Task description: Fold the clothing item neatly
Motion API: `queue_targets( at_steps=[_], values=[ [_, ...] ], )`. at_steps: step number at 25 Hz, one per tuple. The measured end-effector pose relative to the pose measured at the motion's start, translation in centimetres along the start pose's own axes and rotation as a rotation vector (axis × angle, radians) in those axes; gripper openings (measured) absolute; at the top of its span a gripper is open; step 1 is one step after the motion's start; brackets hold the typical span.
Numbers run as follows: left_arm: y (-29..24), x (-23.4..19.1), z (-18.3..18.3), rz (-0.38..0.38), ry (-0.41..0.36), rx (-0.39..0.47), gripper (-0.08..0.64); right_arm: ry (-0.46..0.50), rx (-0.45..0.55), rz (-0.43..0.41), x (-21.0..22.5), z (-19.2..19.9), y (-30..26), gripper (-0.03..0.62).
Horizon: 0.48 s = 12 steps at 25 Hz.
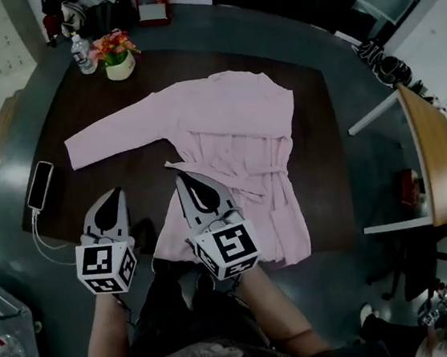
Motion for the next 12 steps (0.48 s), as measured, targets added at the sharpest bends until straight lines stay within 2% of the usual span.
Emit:
queue_targets(
  at_steps=[6,10,12],
  values=[
    [2.0,-6.1,0.5,-0.096,0.013,-0.018,0.009,0.036,-0.078,-0.101,-6.4,2.4,-4.5,-0.008],
    [2.4,-11.9,1.6,-0.124,0.030,-0.031,0.009,0.047,-0.143,-0.127,-10.6,5.8,-9.2,-0.008],
    [2.4,-15.5,2.0,-0.135,0.024,-0.043,0.009,0.036,-0.204,-0.168,-13.3,7.9,-12.0,-0.008]
  ],
)
Point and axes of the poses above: the fingertips, and each gripper's own axes: y backward along the fingers, x to its right, z out of its underside, the point moved 4 cm from there along y, backward along the fingers, and after that the axes turned 13 degrees about x, right-handed, at the moved point
